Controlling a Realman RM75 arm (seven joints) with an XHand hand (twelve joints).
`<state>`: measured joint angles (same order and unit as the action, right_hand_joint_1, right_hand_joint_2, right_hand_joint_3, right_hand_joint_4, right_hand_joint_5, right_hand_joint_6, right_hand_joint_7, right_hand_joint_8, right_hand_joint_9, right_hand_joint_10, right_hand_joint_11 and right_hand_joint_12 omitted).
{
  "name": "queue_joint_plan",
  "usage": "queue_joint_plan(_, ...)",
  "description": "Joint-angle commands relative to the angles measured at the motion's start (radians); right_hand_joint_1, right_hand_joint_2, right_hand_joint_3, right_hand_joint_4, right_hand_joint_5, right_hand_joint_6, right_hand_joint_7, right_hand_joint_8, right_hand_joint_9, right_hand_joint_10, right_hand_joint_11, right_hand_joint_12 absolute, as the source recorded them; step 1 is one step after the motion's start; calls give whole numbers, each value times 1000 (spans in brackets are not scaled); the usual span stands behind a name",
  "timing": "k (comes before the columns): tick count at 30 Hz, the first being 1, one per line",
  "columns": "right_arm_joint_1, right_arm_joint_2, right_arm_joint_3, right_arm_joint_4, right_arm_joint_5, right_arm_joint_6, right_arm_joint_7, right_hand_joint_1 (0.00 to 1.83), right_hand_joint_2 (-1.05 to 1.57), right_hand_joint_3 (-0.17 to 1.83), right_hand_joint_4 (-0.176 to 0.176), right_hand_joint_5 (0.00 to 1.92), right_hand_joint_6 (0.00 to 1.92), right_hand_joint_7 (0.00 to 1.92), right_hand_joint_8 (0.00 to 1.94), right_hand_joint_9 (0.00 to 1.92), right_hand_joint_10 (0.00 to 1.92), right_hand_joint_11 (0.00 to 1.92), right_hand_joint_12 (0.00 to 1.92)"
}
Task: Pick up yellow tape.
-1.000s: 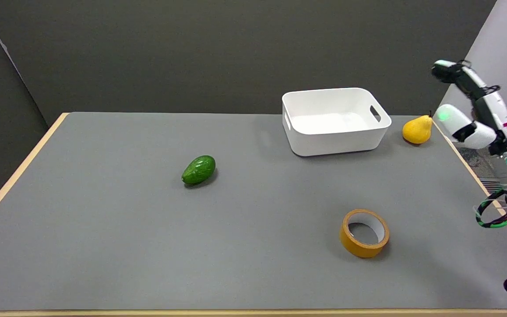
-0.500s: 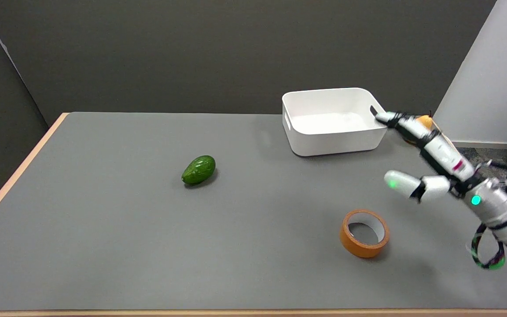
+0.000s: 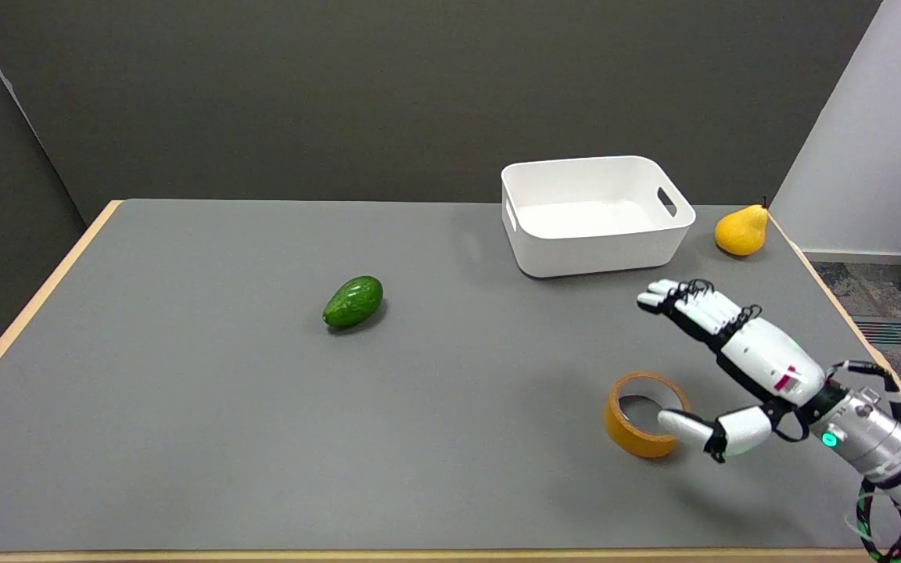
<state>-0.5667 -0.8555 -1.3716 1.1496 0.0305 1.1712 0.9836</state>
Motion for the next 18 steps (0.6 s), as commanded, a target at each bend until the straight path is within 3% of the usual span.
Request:
queue_joint_plan(1,-94,-38,35,63,-82,-52,-114,375,451,907,-11,61,421,35,280,-1,305,-1,754)
queue_joint_plan(3,-87,-33,22,62,-83,-64,-114,281,456,875,-11,70,388,58,280,0,348,-1,804)
queue_joint_plan(18,18,-4,-110,-33,-77,-97,-79,256,452,873,-6,72,382,60,274,1,359,-1,831)
